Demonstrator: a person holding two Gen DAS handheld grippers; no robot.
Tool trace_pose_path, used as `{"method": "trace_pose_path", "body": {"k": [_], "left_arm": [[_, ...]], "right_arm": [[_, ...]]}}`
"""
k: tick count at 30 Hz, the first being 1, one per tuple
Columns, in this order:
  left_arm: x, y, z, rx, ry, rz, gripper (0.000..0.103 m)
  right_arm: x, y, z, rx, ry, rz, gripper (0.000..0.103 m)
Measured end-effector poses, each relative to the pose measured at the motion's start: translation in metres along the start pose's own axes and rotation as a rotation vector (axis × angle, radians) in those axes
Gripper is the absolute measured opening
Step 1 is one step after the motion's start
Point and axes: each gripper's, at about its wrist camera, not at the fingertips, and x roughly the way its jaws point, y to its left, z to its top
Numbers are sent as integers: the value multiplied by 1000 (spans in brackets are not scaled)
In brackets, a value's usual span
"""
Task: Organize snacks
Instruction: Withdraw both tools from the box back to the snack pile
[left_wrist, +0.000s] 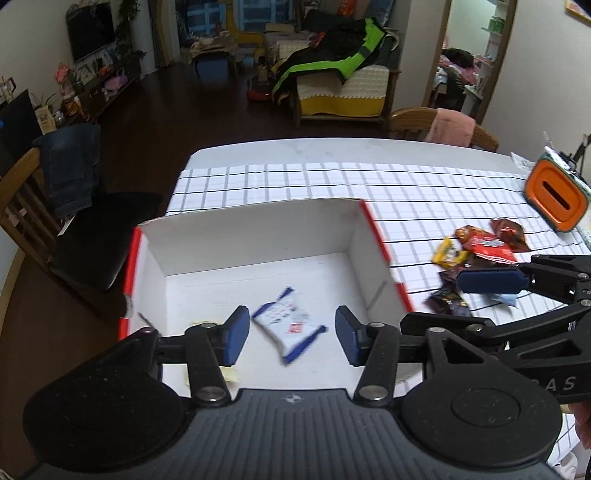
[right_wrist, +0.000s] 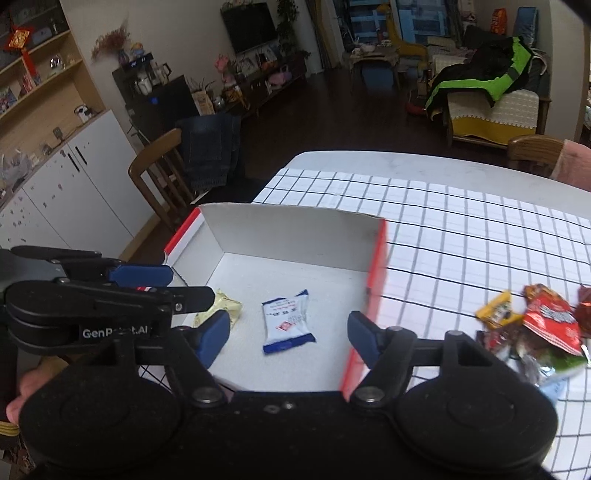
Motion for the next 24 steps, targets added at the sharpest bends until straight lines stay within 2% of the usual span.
{"method": "trace_pose_path", "body": {"k": [7,9,14,16,18,21,24], "left_arm": [[-11,-45,-7,36,-53,-8,68],[-13,-58,-9,43,-63,-14,70],[-12,-92,-12,46,-79,-33,79],[-10,-105,-14,46,-83,-38,82],[-8,-117,-16,41,-84,-46,83],[-1,-135,-17,37,-73,-54,83],[9,-152,-19,30,-58,-73,85]], "right_arm": [[-31,-33,-18,23,-38,-7,82],[-38,-43,-24,31,-45,-16,87],[-60,-75,-41,30,-62,-27,91],[-69,-85,-47,28,-70,-33,96],[-77,-96,-54,25,-79,-45,102],[-87,-116,-63,18,-81,-40,103],[-94,-135,-73,-41,-82,-59,103]]}}
